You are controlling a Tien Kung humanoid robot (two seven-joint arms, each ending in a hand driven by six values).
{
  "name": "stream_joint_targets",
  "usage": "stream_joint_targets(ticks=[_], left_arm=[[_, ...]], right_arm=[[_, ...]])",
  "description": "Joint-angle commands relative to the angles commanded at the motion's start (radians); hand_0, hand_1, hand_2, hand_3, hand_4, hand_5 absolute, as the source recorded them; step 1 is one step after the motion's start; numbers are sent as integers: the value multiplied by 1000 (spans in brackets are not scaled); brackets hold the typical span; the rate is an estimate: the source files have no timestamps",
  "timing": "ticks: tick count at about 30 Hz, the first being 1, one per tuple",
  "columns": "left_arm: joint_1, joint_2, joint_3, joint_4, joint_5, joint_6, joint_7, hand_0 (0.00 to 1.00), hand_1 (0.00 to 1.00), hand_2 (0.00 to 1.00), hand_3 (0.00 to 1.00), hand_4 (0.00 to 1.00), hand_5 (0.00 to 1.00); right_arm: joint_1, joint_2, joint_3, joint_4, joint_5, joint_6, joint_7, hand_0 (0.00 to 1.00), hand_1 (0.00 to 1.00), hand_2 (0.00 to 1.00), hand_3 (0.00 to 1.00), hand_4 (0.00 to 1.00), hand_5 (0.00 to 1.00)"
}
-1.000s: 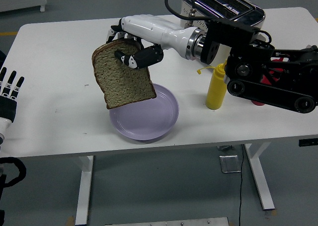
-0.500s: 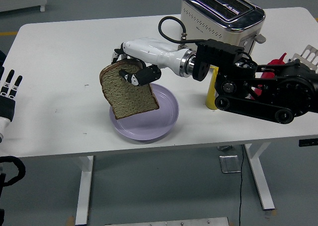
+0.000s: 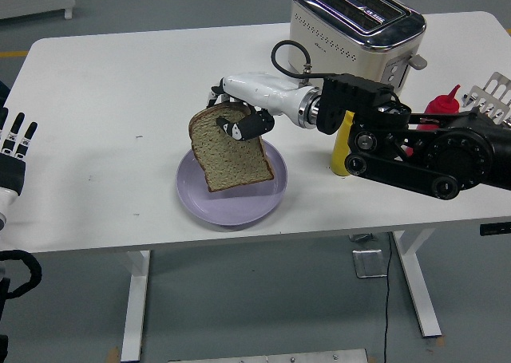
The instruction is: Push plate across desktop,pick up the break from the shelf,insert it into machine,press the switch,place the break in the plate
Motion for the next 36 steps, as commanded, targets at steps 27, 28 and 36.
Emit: stream_joint_targets(ticks=[27, 28, 36], left_arm=[[-2, 0, 3, 2, 7, 0, 8, 804, 865, 938, 785, 585, 998], [-2, 0, 4, 2, 7, 0, 8, 804, 865, 938, 785, 585, 998], [0, 0, 8, 3, 7, 0, 8, 804, 865, 938, 785, 576, 998]], right_arm=[[-24, 30, -1, -100, -2, 13, 50, 709, 755, 779, 866, 608, 266], [-25, 31, -1, -103, -4, 8, 54, 709, 755, 779, 866, 608, 266], [-34, 34, 7, -119, -21, -25, 80, 764, 797, 872, 941, 688, 300]])
